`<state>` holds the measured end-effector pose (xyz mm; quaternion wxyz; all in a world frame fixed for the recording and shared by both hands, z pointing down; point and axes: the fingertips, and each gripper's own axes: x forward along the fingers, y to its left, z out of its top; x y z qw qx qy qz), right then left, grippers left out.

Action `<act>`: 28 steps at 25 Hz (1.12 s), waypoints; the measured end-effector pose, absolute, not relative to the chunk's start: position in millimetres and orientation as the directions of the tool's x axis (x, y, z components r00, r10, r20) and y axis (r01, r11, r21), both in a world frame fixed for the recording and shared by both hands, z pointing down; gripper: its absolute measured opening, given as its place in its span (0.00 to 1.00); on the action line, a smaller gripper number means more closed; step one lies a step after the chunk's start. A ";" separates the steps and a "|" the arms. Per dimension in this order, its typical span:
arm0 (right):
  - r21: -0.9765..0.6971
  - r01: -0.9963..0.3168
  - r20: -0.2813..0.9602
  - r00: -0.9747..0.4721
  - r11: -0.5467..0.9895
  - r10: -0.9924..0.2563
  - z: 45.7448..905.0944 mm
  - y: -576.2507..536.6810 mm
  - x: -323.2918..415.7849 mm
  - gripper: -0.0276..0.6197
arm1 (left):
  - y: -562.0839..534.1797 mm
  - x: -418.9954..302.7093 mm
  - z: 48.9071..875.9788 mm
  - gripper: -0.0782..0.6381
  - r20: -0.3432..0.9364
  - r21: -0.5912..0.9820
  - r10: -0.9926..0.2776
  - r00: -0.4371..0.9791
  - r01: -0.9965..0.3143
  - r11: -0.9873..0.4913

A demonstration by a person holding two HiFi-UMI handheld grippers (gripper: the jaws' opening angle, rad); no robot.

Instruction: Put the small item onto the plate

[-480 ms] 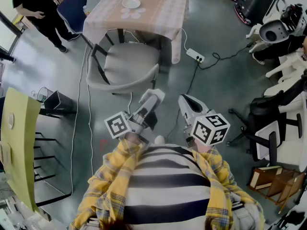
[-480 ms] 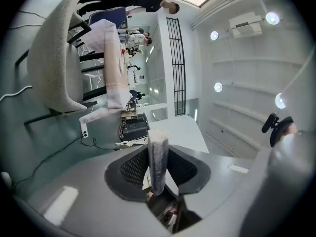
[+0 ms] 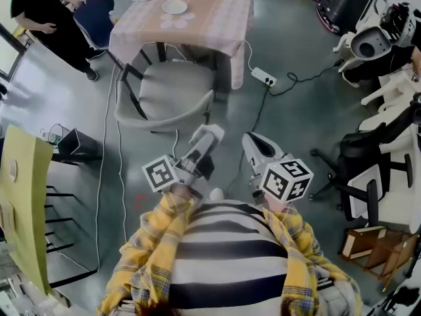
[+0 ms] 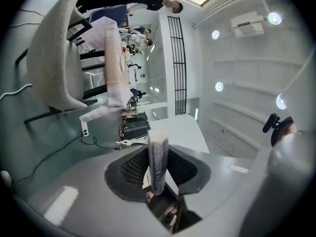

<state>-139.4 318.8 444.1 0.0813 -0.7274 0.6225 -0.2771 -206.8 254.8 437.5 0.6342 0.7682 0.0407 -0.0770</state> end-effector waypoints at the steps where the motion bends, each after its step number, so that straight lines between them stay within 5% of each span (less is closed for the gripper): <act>1: -0.470 -0.857 0.299 0.068 -0.209 -0.952 444.4 320.0 -138.6 0.04 | 255.8 -205.5 437.9 0.25 -0.168 0.968 -0.035 0.985 0.158 -0.194; 28: -0.444 -0.876 0.353 0.022 -0.188 -0.935 455.3 259.9 -71.9 0.04 | 196.0 -132.3 442.8 0.25 -0.138 0.975 -0.055 0.989 0.126 -0.182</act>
